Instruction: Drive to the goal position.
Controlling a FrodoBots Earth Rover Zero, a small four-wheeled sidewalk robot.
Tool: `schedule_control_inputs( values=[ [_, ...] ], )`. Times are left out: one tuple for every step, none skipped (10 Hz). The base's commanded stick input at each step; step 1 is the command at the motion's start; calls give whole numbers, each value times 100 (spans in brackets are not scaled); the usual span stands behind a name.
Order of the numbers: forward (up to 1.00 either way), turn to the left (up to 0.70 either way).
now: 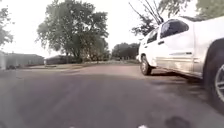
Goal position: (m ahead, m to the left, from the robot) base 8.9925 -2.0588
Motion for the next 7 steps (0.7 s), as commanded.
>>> schedule_control_inputs(
  values=[
    [100,0],
    [100,0],
    [100,0],
    [100,0],
    [100,0],
    [100,0],
    [100,0]
  ],
)
